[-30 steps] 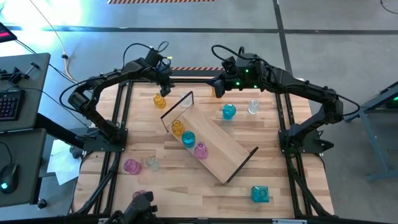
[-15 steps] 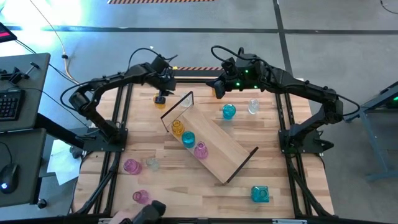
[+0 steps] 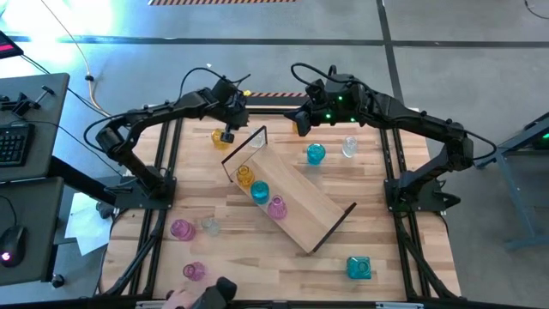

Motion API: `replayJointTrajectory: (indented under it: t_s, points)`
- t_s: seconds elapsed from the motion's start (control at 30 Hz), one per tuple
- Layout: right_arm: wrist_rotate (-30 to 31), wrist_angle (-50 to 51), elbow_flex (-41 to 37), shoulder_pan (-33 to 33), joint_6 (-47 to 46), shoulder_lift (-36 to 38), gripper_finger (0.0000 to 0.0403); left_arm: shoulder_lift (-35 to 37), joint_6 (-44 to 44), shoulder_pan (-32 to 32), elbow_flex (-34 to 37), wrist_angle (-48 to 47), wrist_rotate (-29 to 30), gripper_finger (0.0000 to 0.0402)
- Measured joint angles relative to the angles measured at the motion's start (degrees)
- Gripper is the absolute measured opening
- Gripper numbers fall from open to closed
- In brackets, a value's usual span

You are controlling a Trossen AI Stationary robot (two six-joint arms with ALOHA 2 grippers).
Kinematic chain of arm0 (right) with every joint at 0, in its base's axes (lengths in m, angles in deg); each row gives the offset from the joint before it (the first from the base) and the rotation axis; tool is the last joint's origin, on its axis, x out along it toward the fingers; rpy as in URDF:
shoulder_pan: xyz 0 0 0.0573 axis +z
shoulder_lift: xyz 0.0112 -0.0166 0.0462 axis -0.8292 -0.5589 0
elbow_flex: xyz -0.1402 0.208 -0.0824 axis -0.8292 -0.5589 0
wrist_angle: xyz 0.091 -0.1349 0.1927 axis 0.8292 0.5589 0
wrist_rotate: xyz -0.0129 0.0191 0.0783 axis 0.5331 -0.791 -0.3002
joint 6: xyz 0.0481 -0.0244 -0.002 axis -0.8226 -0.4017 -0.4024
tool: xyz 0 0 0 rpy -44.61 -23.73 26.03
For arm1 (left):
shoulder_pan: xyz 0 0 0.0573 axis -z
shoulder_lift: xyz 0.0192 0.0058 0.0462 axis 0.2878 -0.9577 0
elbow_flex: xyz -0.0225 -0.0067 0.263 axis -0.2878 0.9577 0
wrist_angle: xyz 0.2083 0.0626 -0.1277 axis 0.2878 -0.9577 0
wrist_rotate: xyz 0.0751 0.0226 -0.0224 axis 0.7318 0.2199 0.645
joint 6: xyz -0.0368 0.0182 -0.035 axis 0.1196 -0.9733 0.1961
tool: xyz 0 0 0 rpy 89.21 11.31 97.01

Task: Sort vases onto shelf
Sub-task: Put the top left crystal vase on the shelf

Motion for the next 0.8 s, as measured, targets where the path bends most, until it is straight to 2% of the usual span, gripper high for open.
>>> replayJointTrajectory:
  t_s: [0.1, 0.5, 0.8]
  points:
    - [0.00, 0.00, 0.00, 0.00, 0.43, -0.02, 0.0000, 0.00, -0.49, 0.81, 0.00, -0.13, -0.04, 0.0056]
    - [-1.49, 2.12, 0.00, 0.00, 0.45, -0.01, 0.0000, 0.00, -17.57, 3.37, 0.00, 0.00, -0.17, 0.0055]
    - [-2.33, 3.52, 0.00, 0.00, 0.74, -0.02, 0.0000, -2.10, -19.17, 3.33, 0.00, 2.62, -0.78, 0.0055]
